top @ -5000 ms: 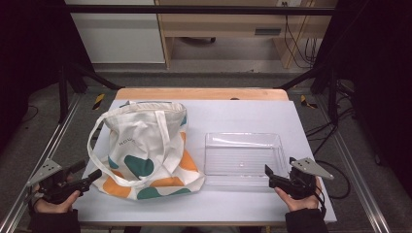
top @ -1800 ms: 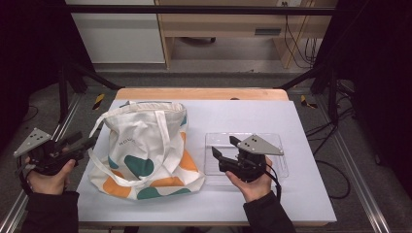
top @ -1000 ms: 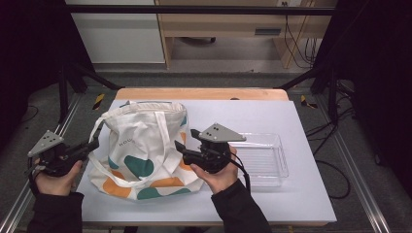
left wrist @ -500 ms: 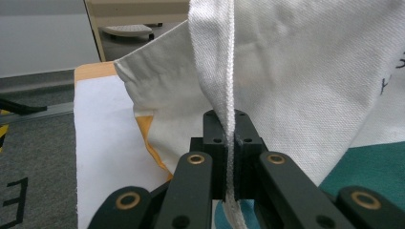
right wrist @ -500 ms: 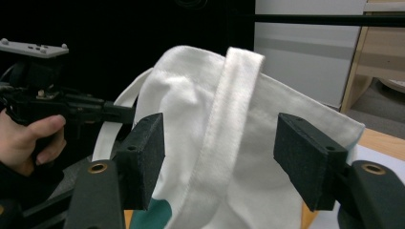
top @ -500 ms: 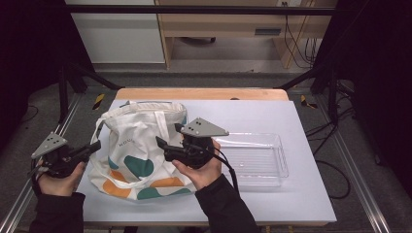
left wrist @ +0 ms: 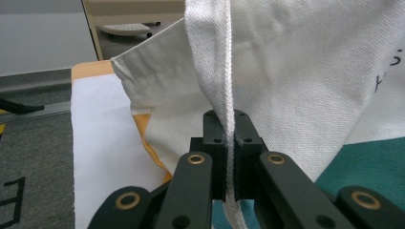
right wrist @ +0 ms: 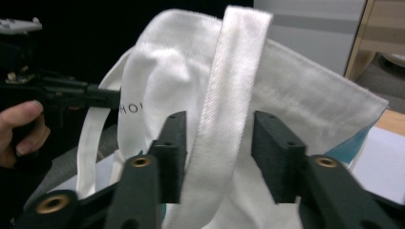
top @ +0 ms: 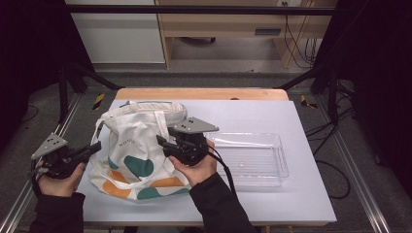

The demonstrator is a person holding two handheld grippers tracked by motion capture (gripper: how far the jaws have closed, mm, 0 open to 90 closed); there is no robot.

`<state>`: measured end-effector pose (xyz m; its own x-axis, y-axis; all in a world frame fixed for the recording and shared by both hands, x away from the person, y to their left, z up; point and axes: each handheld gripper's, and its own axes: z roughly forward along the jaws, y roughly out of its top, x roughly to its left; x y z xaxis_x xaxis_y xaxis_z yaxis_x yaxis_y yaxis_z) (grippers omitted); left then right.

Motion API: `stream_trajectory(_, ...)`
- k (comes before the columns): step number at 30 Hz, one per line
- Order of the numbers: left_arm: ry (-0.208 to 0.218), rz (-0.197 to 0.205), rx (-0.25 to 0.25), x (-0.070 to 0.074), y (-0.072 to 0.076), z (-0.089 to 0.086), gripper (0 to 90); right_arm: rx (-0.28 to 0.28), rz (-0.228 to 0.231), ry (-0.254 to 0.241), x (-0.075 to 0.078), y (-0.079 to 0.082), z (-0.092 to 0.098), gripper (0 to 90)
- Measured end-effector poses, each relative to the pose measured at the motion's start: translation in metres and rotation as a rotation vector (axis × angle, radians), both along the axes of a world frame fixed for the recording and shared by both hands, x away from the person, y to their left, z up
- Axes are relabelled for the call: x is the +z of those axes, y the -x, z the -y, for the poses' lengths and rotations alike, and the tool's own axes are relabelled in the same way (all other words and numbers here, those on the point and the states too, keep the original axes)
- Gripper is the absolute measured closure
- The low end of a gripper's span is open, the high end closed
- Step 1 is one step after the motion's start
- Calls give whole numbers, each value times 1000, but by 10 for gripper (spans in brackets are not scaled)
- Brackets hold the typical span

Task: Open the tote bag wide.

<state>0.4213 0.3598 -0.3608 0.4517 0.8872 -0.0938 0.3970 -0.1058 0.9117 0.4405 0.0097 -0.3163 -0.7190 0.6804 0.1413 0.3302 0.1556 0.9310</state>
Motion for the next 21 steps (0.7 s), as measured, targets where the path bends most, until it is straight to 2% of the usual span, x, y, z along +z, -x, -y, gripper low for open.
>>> stream_trajectory(1,3,0,-2,0,0,0,863,8,-10,12,-1,1,0,718)
stream_trajectory(2,3,0,-2,0,0,0,857,8,-10,12,-1,1,0,718)
stream_trajectory(3,5,1,-2,1,0,0,857,13,-12,16,-1,2,0,756)
stream_trajectory(5,10,11,0,3,1,0,794,31,-15,18,-2,5,1,835)
stream_trajectory(9,10,28,15,7,1,-1,642,56,-12,32,-4,11,1,850)
stream_trajectory(17,20,43,15,16,-2,1,624,100,-19,48,-12,21,4,855)
stream_trajectory(21,10,35,9,15,-3,4,703,109,-25,54,-18,25,4,855)
